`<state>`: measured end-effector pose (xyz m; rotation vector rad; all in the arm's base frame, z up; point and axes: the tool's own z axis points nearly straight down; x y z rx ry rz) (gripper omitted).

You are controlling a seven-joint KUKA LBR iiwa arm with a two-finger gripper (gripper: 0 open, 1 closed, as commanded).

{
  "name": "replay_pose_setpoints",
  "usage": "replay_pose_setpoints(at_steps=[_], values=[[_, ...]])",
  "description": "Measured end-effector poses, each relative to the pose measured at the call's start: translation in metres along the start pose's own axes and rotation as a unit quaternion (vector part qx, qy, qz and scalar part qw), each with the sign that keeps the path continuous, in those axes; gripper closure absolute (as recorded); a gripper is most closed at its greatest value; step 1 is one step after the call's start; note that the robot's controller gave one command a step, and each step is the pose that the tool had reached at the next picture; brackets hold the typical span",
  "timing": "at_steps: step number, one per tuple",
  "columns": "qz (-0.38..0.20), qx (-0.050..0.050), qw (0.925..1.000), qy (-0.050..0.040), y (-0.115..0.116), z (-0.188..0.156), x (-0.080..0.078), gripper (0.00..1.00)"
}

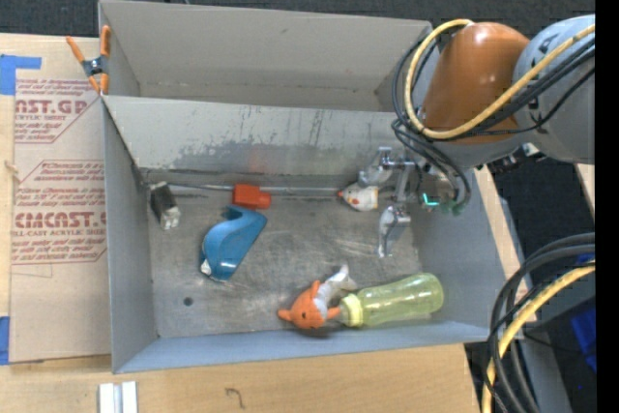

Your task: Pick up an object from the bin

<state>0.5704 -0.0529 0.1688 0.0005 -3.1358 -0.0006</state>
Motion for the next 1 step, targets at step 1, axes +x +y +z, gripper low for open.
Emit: replay_pose_setpoints(at_steps=[1], values=[[0.000, 0.000, 1.0000, -0.0037, 0.0001, -0.0046, -0.0017, 0.00]])
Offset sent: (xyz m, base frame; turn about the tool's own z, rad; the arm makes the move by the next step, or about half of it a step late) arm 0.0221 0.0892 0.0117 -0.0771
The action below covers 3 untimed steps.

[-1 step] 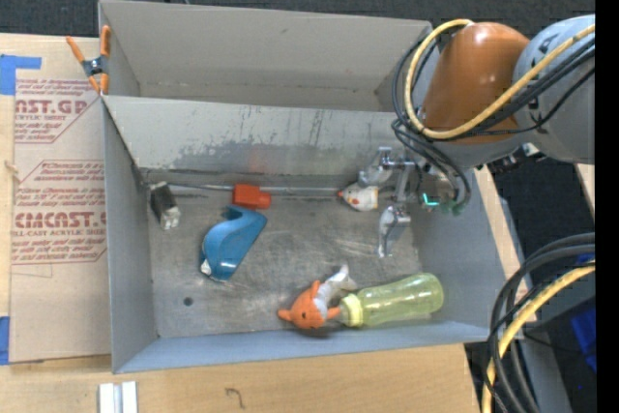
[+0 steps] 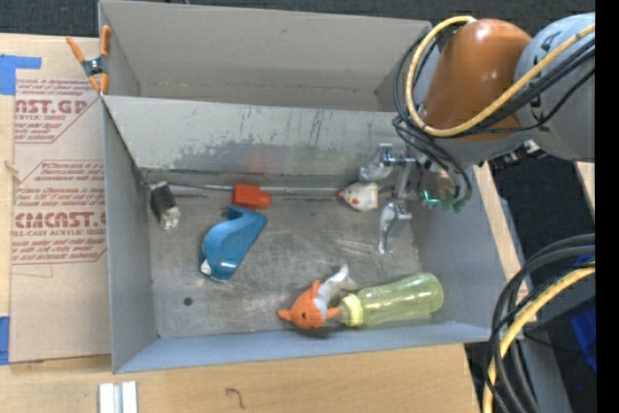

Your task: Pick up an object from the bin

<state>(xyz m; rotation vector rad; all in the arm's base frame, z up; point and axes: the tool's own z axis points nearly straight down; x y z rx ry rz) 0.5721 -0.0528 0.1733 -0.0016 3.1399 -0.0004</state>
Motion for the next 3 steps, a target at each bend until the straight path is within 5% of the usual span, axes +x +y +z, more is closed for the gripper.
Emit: replay_pose_setpoints(at_steps=[1, 2, 3], values=[[-0.021, 0.000, 0.9998, -0.0004, 0.051, -0.004, -0.013, 0.00], [-0.023, -0.003, 0.9997, -0.0018, 0.068, 0.025, -0.016, 0.00], [-0.063, 0.000, 0.9980, -0.0007, 0.044, 0.063, 0.035, 0.00]])
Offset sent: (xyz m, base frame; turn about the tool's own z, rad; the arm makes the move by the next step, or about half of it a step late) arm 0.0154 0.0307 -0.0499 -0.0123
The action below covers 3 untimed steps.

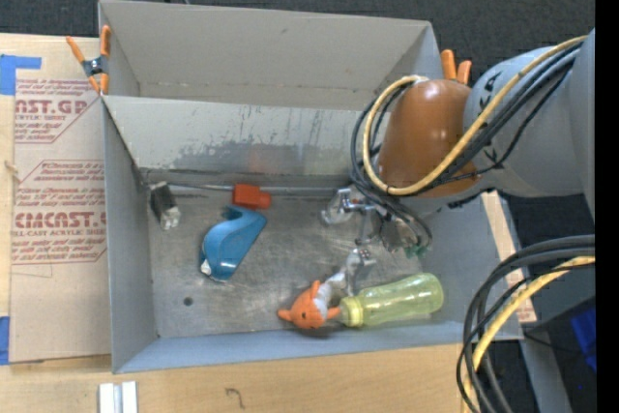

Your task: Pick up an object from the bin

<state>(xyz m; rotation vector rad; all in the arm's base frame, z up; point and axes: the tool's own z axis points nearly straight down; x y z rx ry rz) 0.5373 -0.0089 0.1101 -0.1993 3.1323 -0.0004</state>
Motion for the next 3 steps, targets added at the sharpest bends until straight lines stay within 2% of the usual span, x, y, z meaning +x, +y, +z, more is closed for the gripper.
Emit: replay_pose_setpoints(at_steps=[1, 2, 3], values=[[0.017, 0.000, 0.9998, -0.0045, 0.004, -0.007, 0.029, 0.00], [-0.206, -0.001, 0.9786, -0.0052, 0.017, 0.037, 0.035, 1.00], [-0.205, -0.001, 0.9787, -0.0047, 0.017, 0.037, 0.035, 1.00]])
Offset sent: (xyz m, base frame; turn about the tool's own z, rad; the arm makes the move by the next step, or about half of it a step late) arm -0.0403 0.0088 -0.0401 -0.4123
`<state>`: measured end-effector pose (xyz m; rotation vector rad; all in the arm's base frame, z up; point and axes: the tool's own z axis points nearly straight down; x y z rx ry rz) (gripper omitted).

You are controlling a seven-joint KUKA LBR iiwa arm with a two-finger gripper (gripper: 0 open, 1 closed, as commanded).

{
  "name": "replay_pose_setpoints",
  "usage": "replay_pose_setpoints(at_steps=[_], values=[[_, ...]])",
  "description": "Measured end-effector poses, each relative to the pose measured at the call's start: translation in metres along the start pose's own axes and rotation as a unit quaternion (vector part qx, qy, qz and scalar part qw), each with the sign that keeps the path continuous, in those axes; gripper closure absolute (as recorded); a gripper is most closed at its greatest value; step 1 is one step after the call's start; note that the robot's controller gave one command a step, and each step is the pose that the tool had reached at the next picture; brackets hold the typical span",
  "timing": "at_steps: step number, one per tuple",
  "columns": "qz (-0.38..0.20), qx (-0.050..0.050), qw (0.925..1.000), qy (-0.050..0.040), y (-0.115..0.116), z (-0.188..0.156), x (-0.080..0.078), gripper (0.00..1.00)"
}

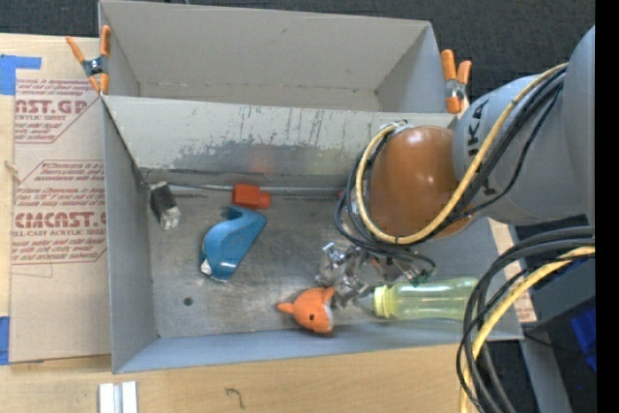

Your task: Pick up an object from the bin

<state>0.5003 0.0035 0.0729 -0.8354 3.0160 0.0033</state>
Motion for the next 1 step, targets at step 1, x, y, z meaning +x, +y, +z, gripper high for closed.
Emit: replay_pose_setpoints(at_steps=[1], values=[[-0.036, -0.001, 0.9993, 0.0047, -0.0010, -0.1308, -0.0105, 1.00]])
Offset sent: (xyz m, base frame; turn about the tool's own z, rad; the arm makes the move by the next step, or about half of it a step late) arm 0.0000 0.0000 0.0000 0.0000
